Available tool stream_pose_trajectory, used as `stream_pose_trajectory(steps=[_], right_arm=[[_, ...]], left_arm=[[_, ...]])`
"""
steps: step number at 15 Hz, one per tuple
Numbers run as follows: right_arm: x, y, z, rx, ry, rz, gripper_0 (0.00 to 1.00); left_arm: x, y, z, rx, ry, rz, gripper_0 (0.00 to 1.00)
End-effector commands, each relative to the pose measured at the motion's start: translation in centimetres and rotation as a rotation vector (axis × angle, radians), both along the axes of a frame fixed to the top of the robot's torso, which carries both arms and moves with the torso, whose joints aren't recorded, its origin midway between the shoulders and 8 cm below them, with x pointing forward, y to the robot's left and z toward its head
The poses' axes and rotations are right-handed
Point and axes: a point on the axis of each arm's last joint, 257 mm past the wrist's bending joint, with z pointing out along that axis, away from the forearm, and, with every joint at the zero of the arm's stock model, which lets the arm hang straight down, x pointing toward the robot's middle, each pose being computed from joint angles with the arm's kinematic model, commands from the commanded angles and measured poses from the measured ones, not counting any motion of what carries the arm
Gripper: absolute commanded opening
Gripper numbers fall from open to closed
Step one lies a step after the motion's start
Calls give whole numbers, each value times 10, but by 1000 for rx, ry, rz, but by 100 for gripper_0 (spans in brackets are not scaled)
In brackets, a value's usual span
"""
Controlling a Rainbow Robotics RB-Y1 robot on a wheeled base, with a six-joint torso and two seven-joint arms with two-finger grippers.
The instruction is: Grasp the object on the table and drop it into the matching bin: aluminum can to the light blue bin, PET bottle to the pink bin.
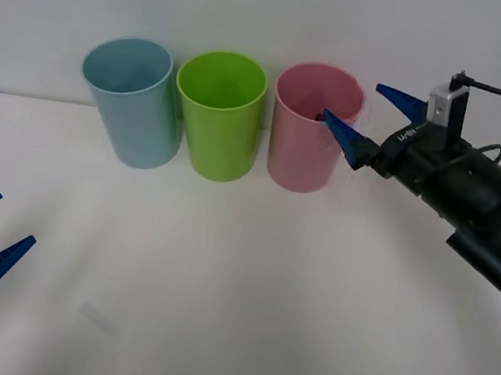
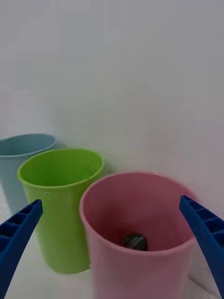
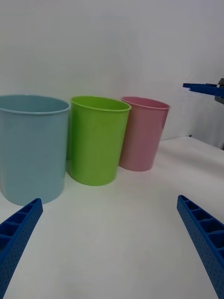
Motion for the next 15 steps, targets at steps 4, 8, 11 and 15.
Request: stream_pose_trajectory(steps=[4, 8, 11, 15], right_arm=[[-74, -29, -37, -60, 46, 62, 100], [-121, -57, -74, -141, 79, 84, 100], [-146, -76, -95, -191, 89, 92, 100], [-185, -102, -122, -219, 146, 96, 100]], left_arm=[[0, 0, 0, 0, 0, 0, 100], [0, 0, 0, 0, 0, 0, 100], [0, 0, 0, 0, 0, 0, 100], [0, 0, 0, 0, 0, 0, 100]])
